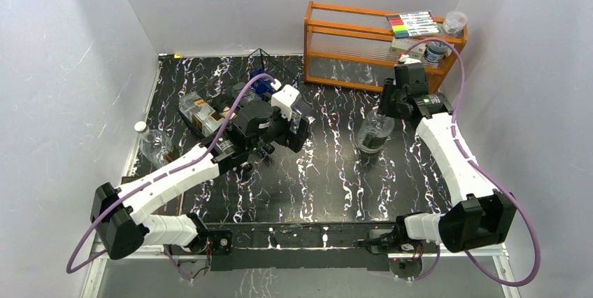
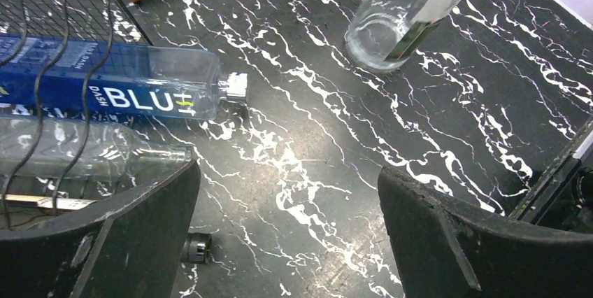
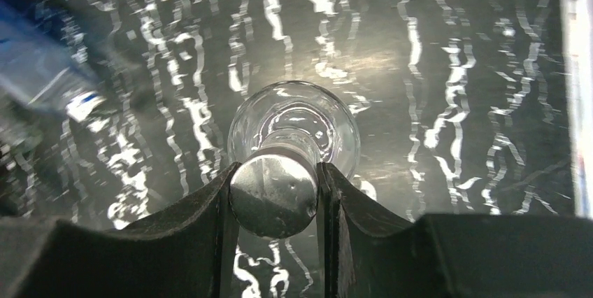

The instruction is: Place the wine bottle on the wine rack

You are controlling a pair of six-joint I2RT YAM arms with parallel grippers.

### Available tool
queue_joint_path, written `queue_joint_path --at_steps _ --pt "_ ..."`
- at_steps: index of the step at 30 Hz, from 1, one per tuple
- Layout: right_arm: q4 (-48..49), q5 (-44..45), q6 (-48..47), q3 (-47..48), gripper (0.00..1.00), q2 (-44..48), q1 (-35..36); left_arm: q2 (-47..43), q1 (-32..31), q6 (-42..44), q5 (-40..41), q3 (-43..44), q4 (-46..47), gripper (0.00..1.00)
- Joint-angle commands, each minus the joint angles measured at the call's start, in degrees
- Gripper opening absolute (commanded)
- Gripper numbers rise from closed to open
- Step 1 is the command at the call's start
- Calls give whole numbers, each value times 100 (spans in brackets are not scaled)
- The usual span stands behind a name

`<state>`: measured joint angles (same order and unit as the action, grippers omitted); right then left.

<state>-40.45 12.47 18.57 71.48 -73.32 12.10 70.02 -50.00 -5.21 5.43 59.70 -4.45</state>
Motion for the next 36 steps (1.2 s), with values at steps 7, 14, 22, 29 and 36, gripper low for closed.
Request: queue_joint_path --at_steps 7,14,22,29,36 --pt "322 -1299 1397 181 21 351 1276 424 -7 -1083 -551 -293 536 97" --pt "718 -1506 1507 -1133 21 1224 1313 631 -3 -1843 -495 -702 654 97" --pt "1486 -2824 1994 -2518 21 2166 1308 1258 -4 -2264 -1021 -581 560 93" --pt "1697 -3097 1993 -3070 20 2634 1313 1410 -15 -2666 -1378 -894 804 87" --pt "1288 -3554 1647 -3286 18 2861 1312 980 -18 -2434 -772 -980 821 87"
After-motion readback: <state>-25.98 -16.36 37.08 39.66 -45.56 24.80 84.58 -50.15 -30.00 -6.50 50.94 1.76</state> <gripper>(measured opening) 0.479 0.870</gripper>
